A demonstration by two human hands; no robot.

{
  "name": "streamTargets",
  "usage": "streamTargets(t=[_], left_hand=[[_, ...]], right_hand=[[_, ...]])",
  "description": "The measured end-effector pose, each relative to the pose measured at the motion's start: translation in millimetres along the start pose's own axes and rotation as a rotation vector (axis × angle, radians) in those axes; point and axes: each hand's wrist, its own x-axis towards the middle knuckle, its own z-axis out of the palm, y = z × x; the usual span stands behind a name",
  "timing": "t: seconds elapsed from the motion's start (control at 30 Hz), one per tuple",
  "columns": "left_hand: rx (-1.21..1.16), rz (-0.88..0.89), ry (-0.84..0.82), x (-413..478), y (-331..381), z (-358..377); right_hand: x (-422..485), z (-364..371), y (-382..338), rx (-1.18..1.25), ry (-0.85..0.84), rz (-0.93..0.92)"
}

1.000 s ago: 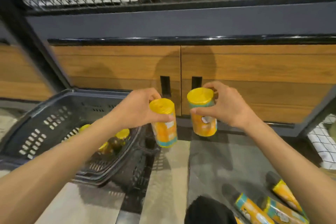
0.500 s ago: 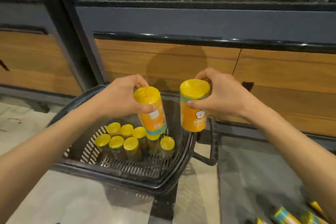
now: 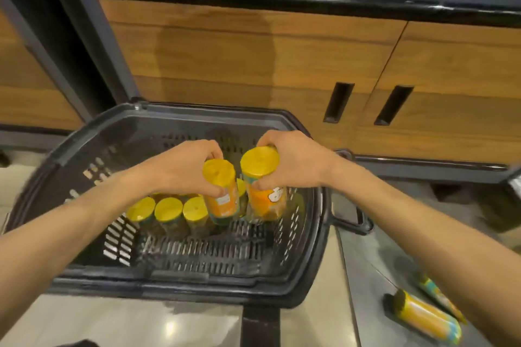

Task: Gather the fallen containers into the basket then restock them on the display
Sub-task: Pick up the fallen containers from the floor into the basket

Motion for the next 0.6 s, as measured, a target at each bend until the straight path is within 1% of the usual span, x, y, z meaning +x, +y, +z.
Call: streamTargets(t=[0.2,0.27,0.47,0.6], left_hand=[[0.074,0.055,-0.114,24,-34,43],[0.105,0.079,-0.135,30,-45,56],[0.176,0.075,-0.215,46,-69,86],[0.181,0.076,-0.252,55,-76,105]], right_hand=[[29,57,13,-0.132,-0.144,0.098],[38,73,14,-0.181,-0.175,0.127],[53,107,16,-0.284,-0.241,0.181],[57,130,21,-0.336,-0.284,0.259]])
